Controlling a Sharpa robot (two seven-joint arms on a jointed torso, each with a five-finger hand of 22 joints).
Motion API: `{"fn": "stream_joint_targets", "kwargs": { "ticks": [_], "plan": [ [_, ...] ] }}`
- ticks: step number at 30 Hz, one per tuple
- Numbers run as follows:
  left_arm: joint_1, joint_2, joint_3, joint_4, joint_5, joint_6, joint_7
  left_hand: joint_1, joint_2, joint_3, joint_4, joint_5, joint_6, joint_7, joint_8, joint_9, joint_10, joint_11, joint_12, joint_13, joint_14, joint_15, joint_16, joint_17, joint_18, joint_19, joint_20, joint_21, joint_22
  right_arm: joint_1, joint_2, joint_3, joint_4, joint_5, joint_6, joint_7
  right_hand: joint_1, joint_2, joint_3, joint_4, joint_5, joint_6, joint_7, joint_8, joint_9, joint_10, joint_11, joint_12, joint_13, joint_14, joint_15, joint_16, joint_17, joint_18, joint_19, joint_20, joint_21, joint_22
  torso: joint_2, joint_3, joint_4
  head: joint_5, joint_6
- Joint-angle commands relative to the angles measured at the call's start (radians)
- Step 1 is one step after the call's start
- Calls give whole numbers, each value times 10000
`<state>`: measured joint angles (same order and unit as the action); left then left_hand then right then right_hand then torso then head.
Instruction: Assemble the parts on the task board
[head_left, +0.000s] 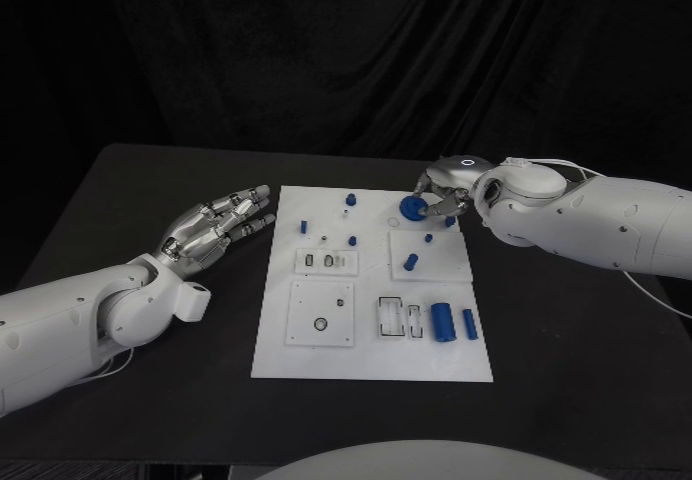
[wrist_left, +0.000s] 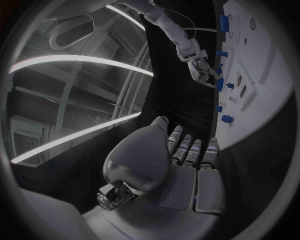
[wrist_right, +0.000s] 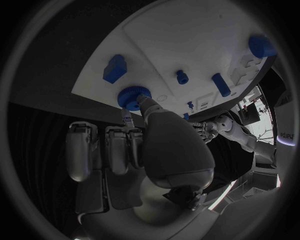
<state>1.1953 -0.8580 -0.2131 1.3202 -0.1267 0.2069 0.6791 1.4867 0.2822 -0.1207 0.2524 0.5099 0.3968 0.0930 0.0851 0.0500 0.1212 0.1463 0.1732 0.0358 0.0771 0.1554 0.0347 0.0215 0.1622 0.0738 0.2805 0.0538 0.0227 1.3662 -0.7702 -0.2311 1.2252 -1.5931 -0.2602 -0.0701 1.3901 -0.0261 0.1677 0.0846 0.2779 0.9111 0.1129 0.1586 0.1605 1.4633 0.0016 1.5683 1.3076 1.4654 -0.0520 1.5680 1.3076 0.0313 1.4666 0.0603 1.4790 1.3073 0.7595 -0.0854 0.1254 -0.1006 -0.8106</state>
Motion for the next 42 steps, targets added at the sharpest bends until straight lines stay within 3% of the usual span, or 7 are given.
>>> {"fn": "stream_joint_targets", "kwargs": {
  "ticks": [1,3,6,14,26,36,42],
  "plan": [
    [-26,15,11,10,11,138,1053,77,-6,75,3,69,-26,38,-46,7,-72,-4,-42,-15,-62,12,-69,-16,199,-77,-11,-43,-12,-177,23,-102,-34,-85,270,26,2,74,-49,-19,-50,326,-329,953,1195,1075,-57,25,2632,1054,-61,28,2632,4,275,-58,-31,1961,5,5,6,-5,-1],
    [-31,16,11,7,11,142,1056,77,-6,75,3,69,-26,38,-46,7,-72,-4,-42,-15,-62,12,-69,-16,199,-77,-11,-43,-12,-180,7,-102,-23,-85,185,70,-12,115,-84,-53,-5,208,-353,1177,1453,1075,-77,25,2632,1054,-84,28,2632,1,286,-79,-26,1975,4,6,9,-5,11],
    [-38,8,11,9,11,141,1063,77,-6,75,3,69,-26,38,-46,7,-72,-4,-42,-15,-62,12,-69,-16,199,-77,-11,-43,-12,-183,-56,-101,44,-85,-6,140,-45,131,-86,-119,736,72,-407,1648,1976,1075,-134,25,2632,1054,-133,28,2632,-43,401,-128,99,2081,5,6,15,1,25],
    [-45,-66,11,51,11,97,1081,77,-6,75,3,69,-26,38,-46,7,-72,-4,-42,-15,-62,12,-69,-16,199,-77,-11,-43,-12,-66,-366,-92,560,-85,-467,187,-160,35,-14,-116,1557,-47,-431,1960,2378,1075,-168,25,2632,1054,-180,28,2632,-119,590,-171,327,2250,0,-4,4,45,68],
    [-47,-68,11,59,11,66,1093,83,-13,106,-11,72,-36,36,-50,6,-73,-4,-34,-13,-56,17,-67,-13,199,-70,-6,-39,-9,438,-638,-90,1687,-85,-664,76,-283,-16,-16,-39,1540,-142,-407,1956,2429,1075,-151,25,2632,1054,-174,28,2632,-162,694,-171,459,2339,-4,-9,6,30,114],
    [-47,-119,11,107,11,2,1074,83,-18,113,-14,71,-18,37,-47,9,-62,-2,-15,-9,-45,19,-62,-10,199,-64,-4,-34,-7,489,-145,-90,1585,-85,-404,-32,-382,-49,4,45,1213,-211,-382,1952,2486,1075,-131,25,2632,1054,-159,28,2632,-171,718,-161,486,2362,-12,-35,2,65,135],
    [-48,-75,11,85,11,4,1062,83,-20,114,-15,71,0,37,-43,11,-58,-2,-10,-8,-39,20,-60,-9,199,-62,-3,-33,-6,482,413,-88,1197,-85,-355,-5,-392,-48,6,56,1185,-217,-378,1950,2489,1075,-127,25,2632,1054,-156,28,2632,-173,722,-159,492,2366,5,-13,13,22,127]
  ]
}}
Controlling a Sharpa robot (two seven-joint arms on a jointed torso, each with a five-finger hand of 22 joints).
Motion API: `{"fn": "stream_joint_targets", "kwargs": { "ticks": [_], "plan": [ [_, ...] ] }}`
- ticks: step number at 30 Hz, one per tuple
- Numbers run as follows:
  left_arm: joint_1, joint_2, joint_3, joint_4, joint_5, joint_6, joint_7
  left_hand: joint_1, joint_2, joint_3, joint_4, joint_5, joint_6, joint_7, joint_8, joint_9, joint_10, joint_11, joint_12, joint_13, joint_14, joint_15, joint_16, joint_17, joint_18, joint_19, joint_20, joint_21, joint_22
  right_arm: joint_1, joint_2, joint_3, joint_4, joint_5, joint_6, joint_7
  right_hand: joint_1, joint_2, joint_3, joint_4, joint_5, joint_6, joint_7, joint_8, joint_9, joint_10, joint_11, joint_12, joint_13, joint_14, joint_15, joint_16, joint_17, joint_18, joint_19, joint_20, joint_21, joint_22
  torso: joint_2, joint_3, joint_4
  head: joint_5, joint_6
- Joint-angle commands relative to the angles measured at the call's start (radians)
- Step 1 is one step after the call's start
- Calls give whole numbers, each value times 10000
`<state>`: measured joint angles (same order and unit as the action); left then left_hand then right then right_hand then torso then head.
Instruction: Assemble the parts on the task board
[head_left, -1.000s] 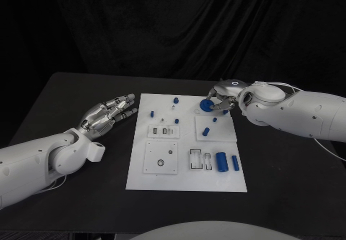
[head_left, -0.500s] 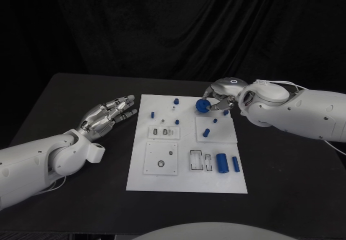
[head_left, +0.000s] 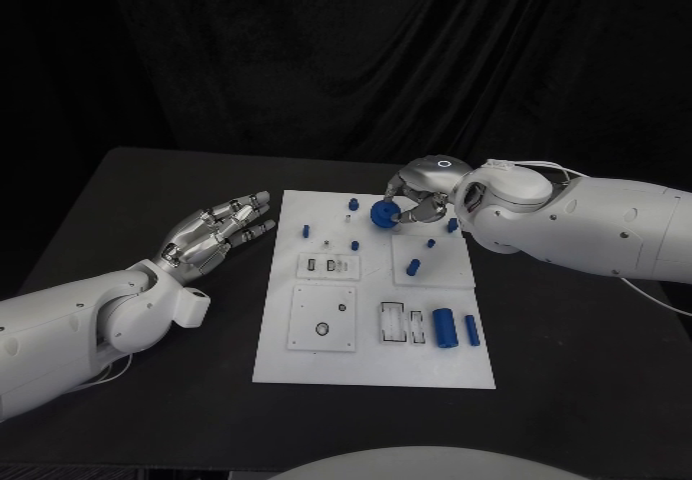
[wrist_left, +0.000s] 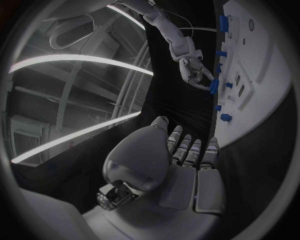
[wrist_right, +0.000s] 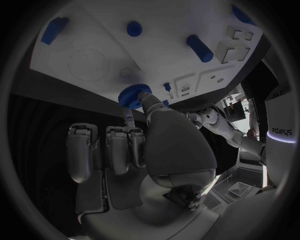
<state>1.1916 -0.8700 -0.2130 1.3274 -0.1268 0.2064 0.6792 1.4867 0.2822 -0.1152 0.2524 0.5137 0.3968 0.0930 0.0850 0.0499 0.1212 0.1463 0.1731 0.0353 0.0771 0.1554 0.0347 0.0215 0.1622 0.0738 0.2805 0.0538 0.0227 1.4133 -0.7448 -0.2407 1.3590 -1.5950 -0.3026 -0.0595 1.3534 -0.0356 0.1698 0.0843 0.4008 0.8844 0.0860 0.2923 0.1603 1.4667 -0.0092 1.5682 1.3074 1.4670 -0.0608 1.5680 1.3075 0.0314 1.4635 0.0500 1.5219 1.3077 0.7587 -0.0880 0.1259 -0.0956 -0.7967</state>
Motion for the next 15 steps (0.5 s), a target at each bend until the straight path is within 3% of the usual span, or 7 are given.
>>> {"fn": "stream_joint_targets", "kwargs": {
  "ticks": [1,9,15],
  "plan": [
    [-11,56,10,8,12,14,1061,83,-20,59,-15,33,0,38,-43,13,-58,-1,-10,-3,-39,20,-60,-9,199,-62,-3,-33,-7,7,245,10,-203,-66,85,-106,-25,47,-15,59,-44,50,-109,613,2491,1041,-19,26,2634,1038,-67,28,2633,-174,753,-56,63,2362,16,10,19,-43,-15],
    [-11,102,10,-18,12,23,1042,83,-20,59,-15,33,0,38,-43,13,-58,-1,-10,-3,-39,20,-60,-9,199,-62,-3,-33,-7,-37,977,25,-730,-66,251,-88,-29,51,5,72,-75,-6,-92,576,2483,1041,-7,26,2634,1038,-59,28,2633,-172,749,-50,58,2359,31,21,-24,-8,-27],
    [-11,129,10,-42,12,34,1023,83,-20,59,-15,33,0,38,-43,13,-58,-1,-10,-3,-39,20,-60,-9,199,-62,-3,-33,-7,-77,1413,45,-1072,-66,321,-43,-39,51,30,90,-112,-58,-61,517,2465,1041,17,26,2634,1038,-43,28,2633,-169,741,-40,45,2354,30,36,8,-57,-47]
  ]
}}
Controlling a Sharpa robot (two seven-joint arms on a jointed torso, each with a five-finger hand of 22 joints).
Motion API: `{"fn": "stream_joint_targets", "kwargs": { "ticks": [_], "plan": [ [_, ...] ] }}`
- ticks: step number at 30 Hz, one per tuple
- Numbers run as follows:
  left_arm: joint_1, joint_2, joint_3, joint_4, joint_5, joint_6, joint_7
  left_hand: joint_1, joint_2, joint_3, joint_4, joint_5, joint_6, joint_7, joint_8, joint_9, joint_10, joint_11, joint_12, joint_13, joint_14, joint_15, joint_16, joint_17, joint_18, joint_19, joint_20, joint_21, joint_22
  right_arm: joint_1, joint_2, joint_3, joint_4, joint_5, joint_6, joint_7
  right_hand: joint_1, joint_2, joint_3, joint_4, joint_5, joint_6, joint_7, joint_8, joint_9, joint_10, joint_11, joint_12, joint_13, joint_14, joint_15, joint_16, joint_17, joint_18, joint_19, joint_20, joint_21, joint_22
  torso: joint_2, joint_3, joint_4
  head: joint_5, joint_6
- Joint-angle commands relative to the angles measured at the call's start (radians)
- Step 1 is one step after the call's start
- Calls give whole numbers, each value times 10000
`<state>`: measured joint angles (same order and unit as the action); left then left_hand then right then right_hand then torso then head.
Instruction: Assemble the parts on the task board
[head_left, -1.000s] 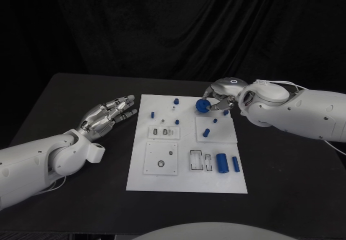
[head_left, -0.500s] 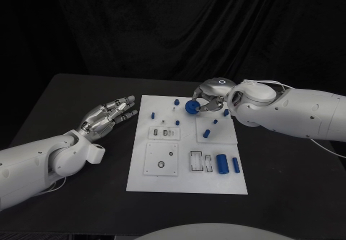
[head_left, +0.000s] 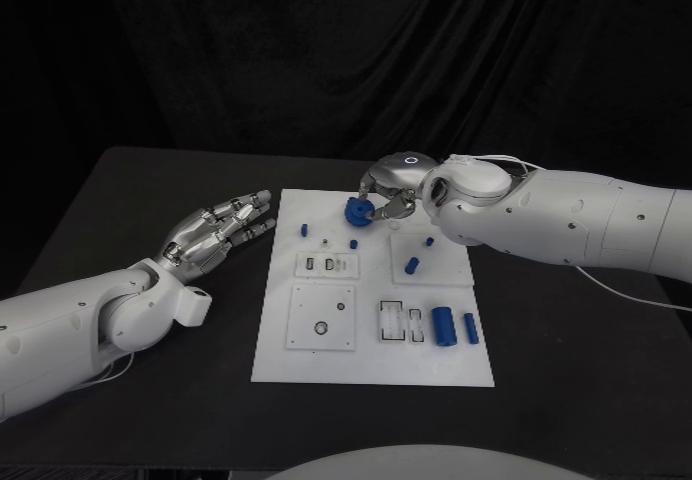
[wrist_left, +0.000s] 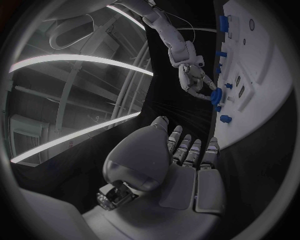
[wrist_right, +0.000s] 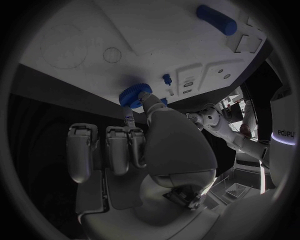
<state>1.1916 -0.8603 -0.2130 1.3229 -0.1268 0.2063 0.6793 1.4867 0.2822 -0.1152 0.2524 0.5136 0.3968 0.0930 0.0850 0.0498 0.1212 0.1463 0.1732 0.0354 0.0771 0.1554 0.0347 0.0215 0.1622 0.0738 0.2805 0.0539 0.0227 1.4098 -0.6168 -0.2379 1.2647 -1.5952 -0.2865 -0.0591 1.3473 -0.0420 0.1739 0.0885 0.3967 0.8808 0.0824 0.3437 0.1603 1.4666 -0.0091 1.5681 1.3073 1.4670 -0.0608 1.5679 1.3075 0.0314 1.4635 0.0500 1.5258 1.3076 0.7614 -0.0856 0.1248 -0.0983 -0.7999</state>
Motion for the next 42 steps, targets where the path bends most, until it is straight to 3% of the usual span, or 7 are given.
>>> {"fn": "stream_joint_targets", "kwargs": {
  "ticks": [1,11,13,19,27,35,42],
  "plan": [
    [-10,35,10,-1,12,39,1017,83,-20,60,-16,33,0,38,-43,14,-58,-1,-10,-3,-39,20,-60,-9,200,-62,-4,-33,-6,-51,187,21,-170,-64,164,-36,21,115,-11,48,-71,-21,-24,3,2465,1042,16,27,2635,1038,-43,29,2633,-169,741,-40,6,2355,3,12,19,-34,-16],
    [-10,23,10,-25,12,53,973,83,-20,60,-16,33,0,38,-43,14,-58,-1,-10,-3,-39,20,-60,-9,200,-62,-4,-33,-6,-119,550,67,-350,-64,216,24,18,85,29,62,-150,-97,11,-128,2420,1042,49,27,2635,1038,-11,29,2633,-153,702,-14,-47,2325,-9,9,16,-58,-30],
    [-10,23,9,-26,12,55,971,83,-20,60,-16,33,0,38,-43,14,-58,-1,-10,-3,-39,20,-60,-9,200,-62,-4,-33,-6,-123,597,72,-380,-64,311,-17,3,54,87,96,-304,-230,54,-354,2325,1042,97,27,2635,1038,24,29,2633,-137,665,26,-98,2300,-12,5,9,-52,-29],
    [-10,36,9,-35,12,65,969,70,-40,85,-20,32,-10,43,-43,14,-59,0,-10,-3,-40,25,-60,-9,202,-60,4,-33,-5,-136,672,77,-447,-64,588,-162,-41,-115,257,211,-775,-907,184,-1437,1819,1042,207,27,2635,1038,138,29,2633,-56,469,137,-374,2164,-16,4,2,-57,-42],
    [-12,41,9,-51,12,83,965,69,-41,91,-21,32,-26,43,-47,12,-62,-1,-13,-3,-41,25,-61,-9,202,-65,4,-37,-7,-159,675,79,-499,-64,738,-306,41,-195,355,166,-818,-1399,271,-2157,1406,1042,288,27,2635,1038,216,29,2633,30,257,214,-686,2021,-20,-3,-2,-47,-54],
    [-19,46,9,-68,12,110,953,69,-41,91,-21,32,-26,43,-47,12,-62,-1,-13,-3,-41,25,-61,-9,202,-65,4,-37,-7,-168,630,79,-484,-64,693,-285,88,-195,392,126,-784,-1527,261,-2325,1293,1042,286,27,2635,1038,219,29,2633,61,183,225,-800,1971,-13,4,-2,-49,-63],
    [-30,27,9,-56,12,120,962,66,-42,103,-23,34,-38,45,-51,11,-68,-3,-16,-4,-45,27,-62,-10,201,-66,5,-38,-7,-178,352,79,-281,-64,119,-15,162,-162,455,71,-719,-1604,239,-2450,1196,1042,270,27,2635,1038,210,29,2633,66,173,223,-826,1969,-13,10,-2,-17,-58]
  ]
}}
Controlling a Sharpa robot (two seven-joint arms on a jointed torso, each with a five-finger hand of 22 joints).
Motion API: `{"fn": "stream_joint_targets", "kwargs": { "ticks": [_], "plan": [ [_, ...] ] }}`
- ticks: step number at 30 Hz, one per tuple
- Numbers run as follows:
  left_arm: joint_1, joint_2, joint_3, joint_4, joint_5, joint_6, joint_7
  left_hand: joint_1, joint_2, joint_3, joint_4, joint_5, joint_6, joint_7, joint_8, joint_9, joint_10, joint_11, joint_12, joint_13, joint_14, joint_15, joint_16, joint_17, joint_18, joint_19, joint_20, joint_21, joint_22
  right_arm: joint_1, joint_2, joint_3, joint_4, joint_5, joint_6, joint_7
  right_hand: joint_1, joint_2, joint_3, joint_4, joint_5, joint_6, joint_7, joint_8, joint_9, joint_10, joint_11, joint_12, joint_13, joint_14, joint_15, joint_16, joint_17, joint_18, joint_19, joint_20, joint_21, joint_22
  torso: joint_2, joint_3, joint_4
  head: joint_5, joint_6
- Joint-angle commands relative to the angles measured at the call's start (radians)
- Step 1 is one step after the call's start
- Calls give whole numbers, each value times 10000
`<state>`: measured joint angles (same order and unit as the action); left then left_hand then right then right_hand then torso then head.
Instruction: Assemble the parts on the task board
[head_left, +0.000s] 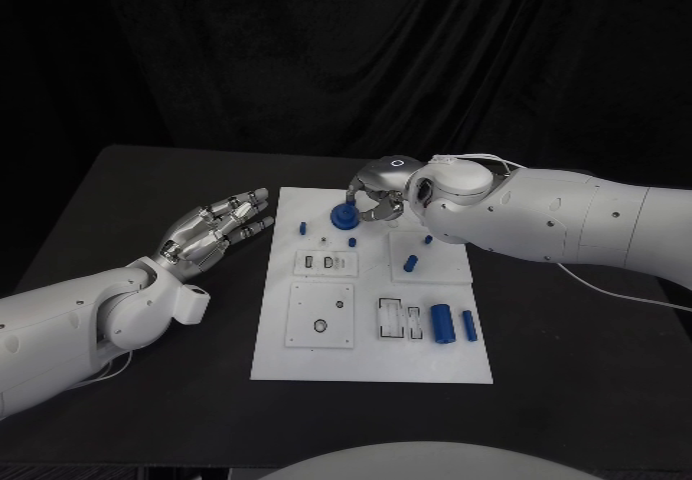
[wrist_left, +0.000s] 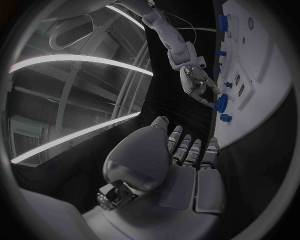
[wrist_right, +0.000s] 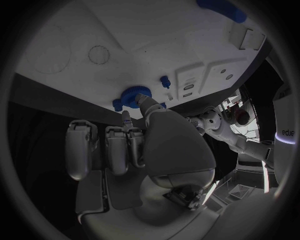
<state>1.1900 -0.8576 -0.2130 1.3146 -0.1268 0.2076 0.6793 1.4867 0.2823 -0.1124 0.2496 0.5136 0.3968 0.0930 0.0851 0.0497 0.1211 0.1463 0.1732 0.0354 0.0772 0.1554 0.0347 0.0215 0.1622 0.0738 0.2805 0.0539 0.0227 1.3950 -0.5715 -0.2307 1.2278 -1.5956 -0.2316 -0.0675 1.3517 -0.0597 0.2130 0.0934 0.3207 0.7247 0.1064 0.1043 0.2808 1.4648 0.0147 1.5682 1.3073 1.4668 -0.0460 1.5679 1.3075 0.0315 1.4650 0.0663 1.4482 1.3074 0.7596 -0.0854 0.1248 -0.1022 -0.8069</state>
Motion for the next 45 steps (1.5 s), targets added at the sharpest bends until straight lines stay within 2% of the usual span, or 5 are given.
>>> {"fn": "stream_joint_targets", "kwargs": {
  "ticks": [1,10,16,23,45],
  "plan": [
    [-16,-17,9,31,12,104,964,66,-42,75,5,34,-38,44,-51,12,-67,-3,-16,-5,-45,27,-62,-10,201,-66,5,-38,-8,-30,-184,7,147,-60,-608,115,121,24,73,21,51,-16,-5,-51,-12,1060,29,26,2635,1040,59,29,2633,58,175,59,-27,1984,7,8,-4,29,19],
    [-25,-140,9,105,12,16,992,66,-44,84,2,35,-12,43,-46,16,-60,-2,-3,-2,-39,27,-60,-8,201,-60,6,-34,-6,312,-1423,11,1265,-60,-1585,233,-231,35,34,342,-67,1097,20,248,-2,1060,34,26,2635,1040,46,29,2633,-35,424,38,279,2168,3,5,2,31,114],
    [-27,-195,8,162,12,-35,993,65,-47,86,1,35,2,43,-42,18,-52,-1,9,0,-31,27,-57,-6,201,-56,6,-31,-4,554,-2864,-9,2557,-60,-1684,93,-375,54,-8,507,-145,1393,-22,317,29,1060,1,26,2635,1040,22,29,2633,-104,589,21,515,2292,-2,11,-35,69,113],
    [-30,-181,8,166,12,-30,999,64,-59,90,-5,40,24,45,-35,22,-44,2,18,3,-25,26,-54,-5,202,-51,7,-28,-3,545,-4091,-132,3269,-60,-1291,-214,-411,52,-22,567,-181,1410,-33,289,21,1060,-12,26,2635,1040,7,29,2633,-121,629,8,571,2322,-25,0,-62,46,24],
    [-60,-156,8,172,12,16,1005,61,-71,101,-12,50,21,44,-34,22,-43,4,17,2,-21,28,-53,-4,202,-52,9,-30,-3,-325,-4892,-188,2542,-60,-1055,-801,-287,-140,-239,806,-1233,877,-98,-190,-199,1060,-61,26,2635,1040,-31,29,2633,-72,525,-29,390,2267,3,14,-69,-8,-29]
  ]
}}
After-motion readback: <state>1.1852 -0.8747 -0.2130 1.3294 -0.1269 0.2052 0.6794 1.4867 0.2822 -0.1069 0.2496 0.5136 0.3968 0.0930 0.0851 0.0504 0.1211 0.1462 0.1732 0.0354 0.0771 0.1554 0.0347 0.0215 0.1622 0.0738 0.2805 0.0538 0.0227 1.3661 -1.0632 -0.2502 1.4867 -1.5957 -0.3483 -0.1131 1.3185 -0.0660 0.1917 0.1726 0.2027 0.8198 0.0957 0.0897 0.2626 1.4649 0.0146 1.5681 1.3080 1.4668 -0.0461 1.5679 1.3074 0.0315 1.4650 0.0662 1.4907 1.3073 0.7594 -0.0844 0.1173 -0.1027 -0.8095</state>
